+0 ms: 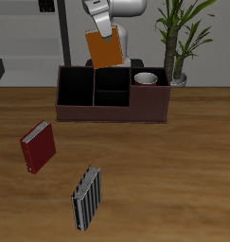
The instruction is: Place the red mug into the back desk caddy's right compartment and place the orange book into the back desk caddy's back compartment and place the red book into the back desk caddy's front compartment
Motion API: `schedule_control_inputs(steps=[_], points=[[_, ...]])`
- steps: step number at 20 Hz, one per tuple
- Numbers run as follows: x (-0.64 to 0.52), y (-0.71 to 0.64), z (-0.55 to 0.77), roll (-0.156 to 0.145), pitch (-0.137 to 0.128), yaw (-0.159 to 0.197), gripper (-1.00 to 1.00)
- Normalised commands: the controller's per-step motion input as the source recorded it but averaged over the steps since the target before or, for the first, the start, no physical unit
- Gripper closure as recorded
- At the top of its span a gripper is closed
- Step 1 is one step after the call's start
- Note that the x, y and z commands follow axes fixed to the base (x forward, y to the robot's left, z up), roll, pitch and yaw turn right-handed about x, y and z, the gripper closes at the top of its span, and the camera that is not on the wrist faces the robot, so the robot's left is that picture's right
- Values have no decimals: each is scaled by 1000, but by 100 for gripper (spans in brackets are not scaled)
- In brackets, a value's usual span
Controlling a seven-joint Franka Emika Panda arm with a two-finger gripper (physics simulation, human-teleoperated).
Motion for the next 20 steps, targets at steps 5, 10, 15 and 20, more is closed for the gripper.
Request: schedule_control_inputs(steps=[5, 10, 15, 20], points=[[5, -40, -57, 4, 8, -1, 100], [-33, -54, -39, -12, 9, -34, 100], [12, 87, -60, 21, 2, 17, 100], [-12, 85, -47, 27, -9, 26, 100]])
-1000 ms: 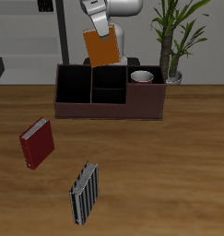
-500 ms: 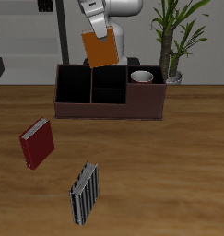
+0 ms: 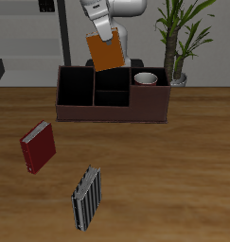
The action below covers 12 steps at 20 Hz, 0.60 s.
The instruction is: Place the red mug into the back desk caddy's right compartment and place the orange book into the back desk caddy's back compartment and place the red book into the back desk caddy's front compartment
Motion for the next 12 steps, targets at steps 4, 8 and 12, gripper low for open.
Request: schedule_control_inputs(steps=[4, 8, 12], points=[[-17, 53, -37, 18, 16, -2, 100], [-3, 8, -41, 4, 5, -8, 100], [-14, -3, -53, 3, 17, -14, 100]])
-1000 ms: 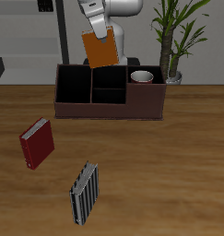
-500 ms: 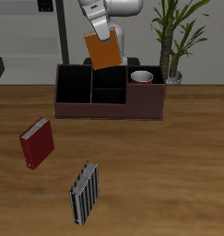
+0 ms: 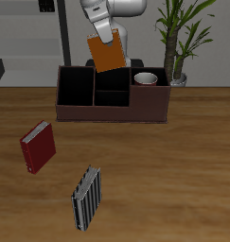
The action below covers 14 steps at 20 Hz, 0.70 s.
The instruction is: Place the red mug into the back desk caddy's right compartment and place the orange book into the back desk caddy's back compartment and place the red book into the back desk caddy's front compartment
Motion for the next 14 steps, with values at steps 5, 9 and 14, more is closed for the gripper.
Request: schedule_control_inputs(steps=[5, 9, 14], points=[[-33, 39, -122, 13, 25, -23, 100], [-29, 70, -168, 24, 24, 16, 100], [-58, 33, -64, 7, 16, -8, 100]])
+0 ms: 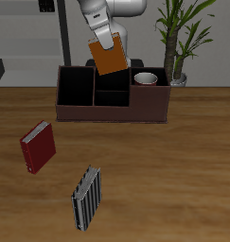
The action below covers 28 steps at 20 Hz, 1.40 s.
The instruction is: Place the red mug into the back desk caddy's right compartment and place the orange book into the back desk caddy's back compartment and place the red book into the back desk caddy's front compartment
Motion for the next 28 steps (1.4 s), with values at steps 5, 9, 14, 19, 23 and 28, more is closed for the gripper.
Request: schedule_control_inputs(steps=[5, 9, 14, 19, 23, 28], points=[[-35, 38, -69, 3, 20, -14, 100], [-2, -82, -98, -27, 47, -22, 100], [31, -93, -158, -22, 41, -6, 100], [29, -17, -204, -11, 38, -2, 100], [-15, 12, -8, 5, 0, 10, 100], [22, -2, 21, 4, -12, 13, 100]])
